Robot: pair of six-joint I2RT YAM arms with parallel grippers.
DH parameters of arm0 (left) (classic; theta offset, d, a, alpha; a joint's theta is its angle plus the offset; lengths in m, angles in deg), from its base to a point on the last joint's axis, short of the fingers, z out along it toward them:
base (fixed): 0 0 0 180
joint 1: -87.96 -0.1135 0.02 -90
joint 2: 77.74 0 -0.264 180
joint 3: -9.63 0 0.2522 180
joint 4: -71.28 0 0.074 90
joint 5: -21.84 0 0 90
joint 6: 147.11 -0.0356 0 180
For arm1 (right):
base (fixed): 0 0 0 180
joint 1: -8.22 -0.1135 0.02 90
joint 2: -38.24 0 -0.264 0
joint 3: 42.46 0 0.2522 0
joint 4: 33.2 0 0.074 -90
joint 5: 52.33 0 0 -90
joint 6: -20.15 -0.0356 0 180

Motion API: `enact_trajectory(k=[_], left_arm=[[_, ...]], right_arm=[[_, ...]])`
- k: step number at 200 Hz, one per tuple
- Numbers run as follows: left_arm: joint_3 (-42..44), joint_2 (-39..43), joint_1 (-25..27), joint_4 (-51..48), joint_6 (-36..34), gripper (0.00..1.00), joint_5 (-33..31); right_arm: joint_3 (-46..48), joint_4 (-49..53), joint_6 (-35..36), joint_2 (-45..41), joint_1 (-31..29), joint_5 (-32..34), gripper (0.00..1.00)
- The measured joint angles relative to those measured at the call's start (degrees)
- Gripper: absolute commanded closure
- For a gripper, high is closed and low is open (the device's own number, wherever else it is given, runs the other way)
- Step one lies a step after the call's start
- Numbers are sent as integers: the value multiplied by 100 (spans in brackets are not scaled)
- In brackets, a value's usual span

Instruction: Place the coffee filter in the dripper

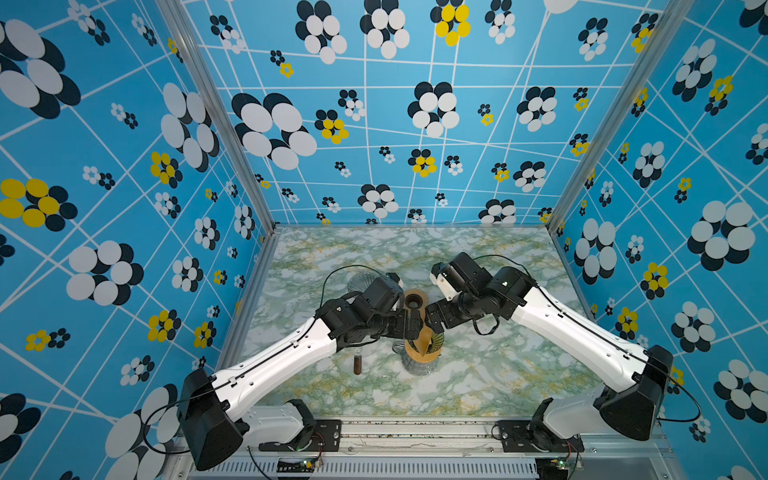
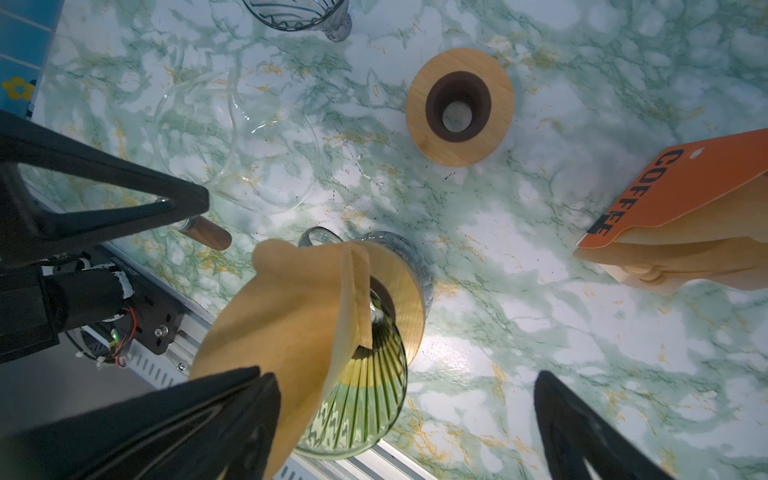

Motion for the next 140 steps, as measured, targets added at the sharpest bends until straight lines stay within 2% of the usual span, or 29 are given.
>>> enact_trajectory(k=[31,47,140], left_arm=[[-72,-162,15,-59,0,1,-48],[-122,-243,37,-114,-2,1,-103],[-321,-588,149,-319,-26,1,-385]], right_arm=[[0,0,2,74,0,94,6],[0,2,-7,118,0,149,11],[13,155,4,151,0,302,11]])
